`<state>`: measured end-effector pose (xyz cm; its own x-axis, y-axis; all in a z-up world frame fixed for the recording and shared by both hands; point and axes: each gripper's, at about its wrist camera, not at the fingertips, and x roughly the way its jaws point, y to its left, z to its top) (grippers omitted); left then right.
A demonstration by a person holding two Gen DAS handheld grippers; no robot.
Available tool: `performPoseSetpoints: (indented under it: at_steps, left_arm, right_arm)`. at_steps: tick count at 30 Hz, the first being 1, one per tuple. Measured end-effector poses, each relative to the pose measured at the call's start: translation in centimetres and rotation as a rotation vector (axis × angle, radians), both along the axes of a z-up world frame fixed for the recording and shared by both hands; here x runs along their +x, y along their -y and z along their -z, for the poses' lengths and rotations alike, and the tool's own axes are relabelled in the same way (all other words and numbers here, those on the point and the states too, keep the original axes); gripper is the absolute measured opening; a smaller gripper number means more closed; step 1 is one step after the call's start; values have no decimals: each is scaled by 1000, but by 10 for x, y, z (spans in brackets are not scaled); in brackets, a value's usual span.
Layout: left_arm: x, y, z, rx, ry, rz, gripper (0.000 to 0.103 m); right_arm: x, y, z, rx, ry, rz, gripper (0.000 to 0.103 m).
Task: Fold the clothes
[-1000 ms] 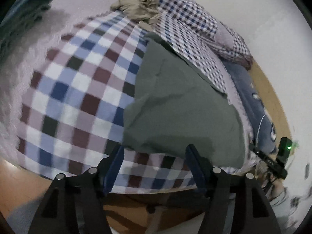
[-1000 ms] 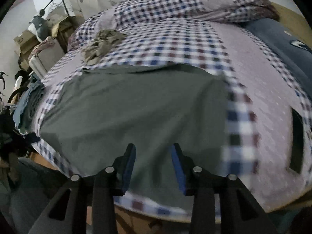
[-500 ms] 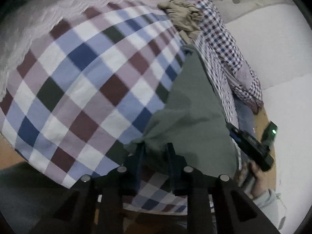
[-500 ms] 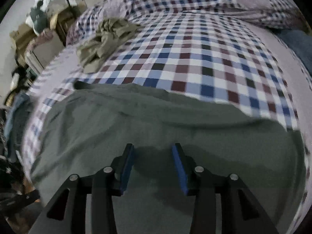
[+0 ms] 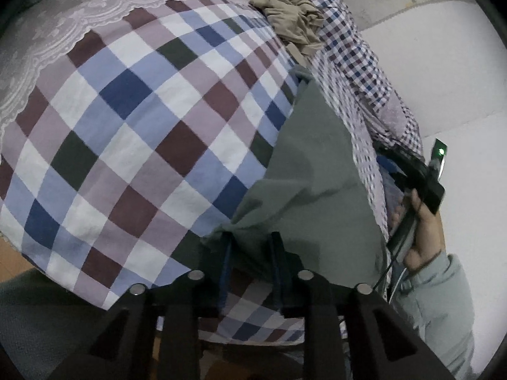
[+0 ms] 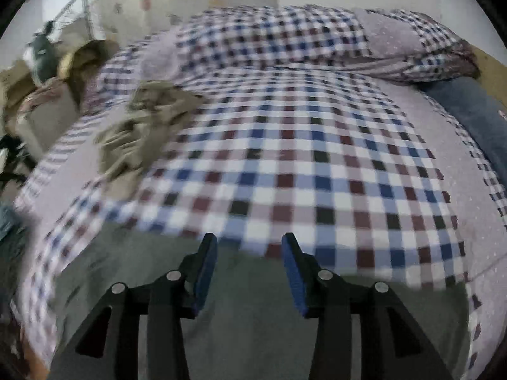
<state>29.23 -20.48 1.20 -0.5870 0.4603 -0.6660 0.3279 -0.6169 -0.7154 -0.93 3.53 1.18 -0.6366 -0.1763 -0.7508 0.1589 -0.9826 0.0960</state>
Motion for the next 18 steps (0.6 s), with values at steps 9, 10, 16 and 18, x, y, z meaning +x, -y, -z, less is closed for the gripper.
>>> performPoseSetpoints:
  at_steps: [9, 10, 16, 18]
  left_arm:
    - [-3, -1, -2, 123, -73, 30, 61]
    - [-3, -2, -3, 131, -86, 31, 61]
    - [-6, -8, 2, 153, -111, -17, 61]
    - [-4, -9, 3, 142, -112, -34, 61]
  right_arm:
    - [160, -6, 7, -57, -20, -138, 63]
    - [178, -3, 11, -49, -27, -171, 64]
    - [244, 43, 17, 140, -206, -407, 72]
    - [263, 62, 17, 212, -294, -504, 75]
